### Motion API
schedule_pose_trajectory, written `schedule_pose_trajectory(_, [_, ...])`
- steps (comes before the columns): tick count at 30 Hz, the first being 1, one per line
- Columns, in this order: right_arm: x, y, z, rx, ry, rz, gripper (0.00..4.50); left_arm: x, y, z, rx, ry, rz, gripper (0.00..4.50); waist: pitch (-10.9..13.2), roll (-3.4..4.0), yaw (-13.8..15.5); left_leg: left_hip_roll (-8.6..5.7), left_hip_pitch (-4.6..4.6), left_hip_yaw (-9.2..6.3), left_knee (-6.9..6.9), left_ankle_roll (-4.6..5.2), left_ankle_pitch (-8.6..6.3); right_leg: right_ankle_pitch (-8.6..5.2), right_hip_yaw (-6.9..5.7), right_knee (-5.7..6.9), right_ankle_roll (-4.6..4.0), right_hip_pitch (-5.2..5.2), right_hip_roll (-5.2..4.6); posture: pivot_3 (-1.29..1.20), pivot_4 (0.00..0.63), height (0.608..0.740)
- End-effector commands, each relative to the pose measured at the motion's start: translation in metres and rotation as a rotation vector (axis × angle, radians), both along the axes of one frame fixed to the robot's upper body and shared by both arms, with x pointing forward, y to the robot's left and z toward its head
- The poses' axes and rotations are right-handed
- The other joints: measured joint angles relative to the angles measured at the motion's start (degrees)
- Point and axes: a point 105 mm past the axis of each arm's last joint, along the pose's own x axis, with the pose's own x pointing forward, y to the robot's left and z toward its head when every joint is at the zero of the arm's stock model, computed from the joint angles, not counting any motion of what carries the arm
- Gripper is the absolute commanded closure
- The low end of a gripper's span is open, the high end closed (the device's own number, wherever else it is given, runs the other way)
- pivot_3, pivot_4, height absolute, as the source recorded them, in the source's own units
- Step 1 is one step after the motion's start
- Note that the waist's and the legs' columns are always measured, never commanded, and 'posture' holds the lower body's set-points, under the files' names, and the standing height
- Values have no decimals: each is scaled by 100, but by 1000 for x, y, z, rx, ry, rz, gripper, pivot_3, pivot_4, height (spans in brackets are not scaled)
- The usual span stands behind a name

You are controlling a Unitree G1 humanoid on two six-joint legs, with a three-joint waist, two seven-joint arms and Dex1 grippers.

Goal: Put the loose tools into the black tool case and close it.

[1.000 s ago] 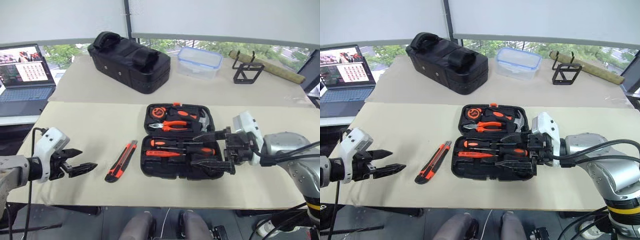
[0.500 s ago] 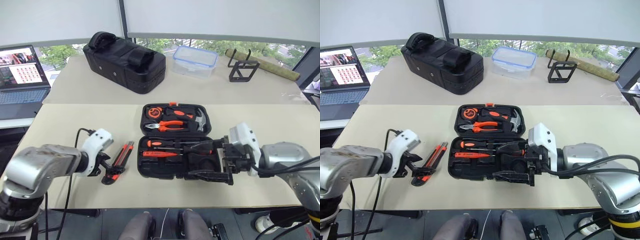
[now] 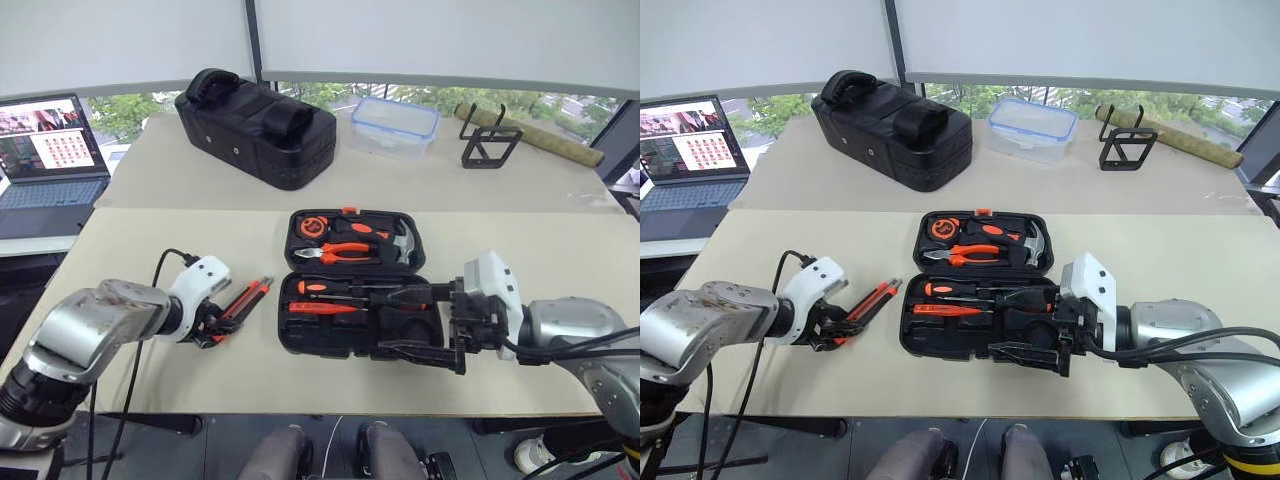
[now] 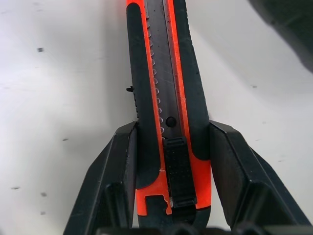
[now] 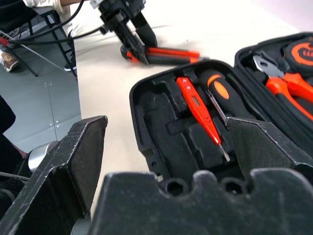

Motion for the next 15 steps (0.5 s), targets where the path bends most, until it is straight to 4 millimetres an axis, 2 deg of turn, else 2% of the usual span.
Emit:
schedule_pose_trajectory(1, [-4, -7, 12, -7, -30, -15, 0, 31, 10, 51, -11, -274, -186, 2829, 5, -4, 3, 0, -3, 0, -2, -3, 2, -2, 0, 1, -5, -4, 0, 0, 150, 722])
schedule_pose_trajectory(4, [-12, -10, 13, 1, 19, -15, 0, 33, -18, 79, -98, -358, -477, 2829, 7, -7, 66, -1, -11, -2, -5, -5, 3, -2, -7, -9, -8, -3, -9, 0, 150, 722])
schedule_pose_trajectory(6, [-17, -12, 12, -18, 26, -11, 0, 30, -36, 87, -118, -355, -652, 2829, 7, -8, 97, -3, -26, -8, -5, -2, 2, 0, -19, -25, -5, -6, -15, 0, 150, 722])
schedule_pose_trajectory(8, [-18, -15, 10, -38, 23, -22, 0, 34, -52, 90, -112, -350, -779, 2829, 7, -8, 92, -7, -28, -7, -4, 9, -4, 3, -20, -30, 1, -3, -18, 0, 150, 722])
schedule_pose_trajectory(11, [-20, -19, 9, -51, 31, -30, 0, 43, -78, 95, -160, -324, -860, 2829, 9, -12, 40, -10, -43, -6, 0, 59, 22, 4, -22, -33, 5, -8, -18, 0, 150, 722])
schedule_pose_trajectory(13, [-19, -19, 10, -37, 25, -44, 0, 36, -101, 91, -196, -256, -975, 2829, 10, -15, 25, -7, -63, -7, 21, 63, 24, 4, -24, -24, 5, -19, -13, 0, 150, 722])
schedule_pose_trajectory(15, [-17, -19, 11, -30, 17, -54, 0, 27, -115, 85, -197, -190, -1072, 2829, 12, -18, -7, -5, -82, -7, 30, 64, 24, 4, -24, -20, 5, -35, -12, 0, 150, 722])
